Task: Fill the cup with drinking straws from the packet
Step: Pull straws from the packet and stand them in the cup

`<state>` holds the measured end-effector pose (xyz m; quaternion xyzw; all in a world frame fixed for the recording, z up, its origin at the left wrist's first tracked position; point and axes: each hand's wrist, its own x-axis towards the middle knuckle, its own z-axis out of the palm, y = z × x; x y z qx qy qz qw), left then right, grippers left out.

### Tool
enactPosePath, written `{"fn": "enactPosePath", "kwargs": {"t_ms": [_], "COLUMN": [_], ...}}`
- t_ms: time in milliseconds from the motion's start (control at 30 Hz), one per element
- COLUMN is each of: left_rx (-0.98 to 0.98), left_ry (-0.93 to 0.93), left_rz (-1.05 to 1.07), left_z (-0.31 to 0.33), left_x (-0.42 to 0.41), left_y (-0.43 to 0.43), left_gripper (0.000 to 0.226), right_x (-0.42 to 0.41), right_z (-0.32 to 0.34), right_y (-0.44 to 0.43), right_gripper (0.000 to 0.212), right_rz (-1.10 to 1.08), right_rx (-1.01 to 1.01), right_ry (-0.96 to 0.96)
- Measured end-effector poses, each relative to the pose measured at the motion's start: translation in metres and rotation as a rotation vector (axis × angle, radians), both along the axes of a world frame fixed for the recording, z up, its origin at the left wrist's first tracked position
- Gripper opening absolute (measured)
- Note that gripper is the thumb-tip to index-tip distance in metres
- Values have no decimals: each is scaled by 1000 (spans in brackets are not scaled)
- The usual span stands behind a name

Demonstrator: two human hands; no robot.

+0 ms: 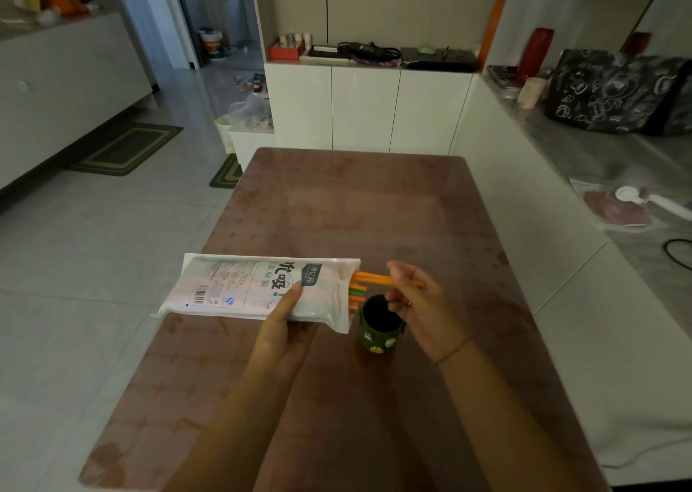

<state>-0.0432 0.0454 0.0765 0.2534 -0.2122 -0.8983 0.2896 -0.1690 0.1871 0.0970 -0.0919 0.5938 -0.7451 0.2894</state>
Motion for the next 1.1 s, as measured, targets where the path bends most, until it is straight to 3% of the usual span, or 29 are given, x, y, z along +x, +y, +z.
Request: {"fn": "enactPosePath", "kwargs": {"t_ms": [133, 267, 567, 1100], "left_rx": [4, -5, 43, 44], "left_ry": [1, 21, 24, 46], "left_rz": [-1, 41, 25, 58], "left_z": [-2, -3, -11, -11], "left_x": [1, 8, 7, 9], "left_y": [2, -12, -7, -12], "left_gripper": [42, 36, 44, 52], "right_x": [0, -17, -17, -16], "right_z": [-2, 3, 0, -4], "right_y": [-2, 13, 15, 10], "right_gripper": [5, 5, 28, 12], "right_rz": [-67, -122, 8, -200], "right_rx": [51, -50, -300, -240], "right_ry": [29, -31, -299, -73]}}
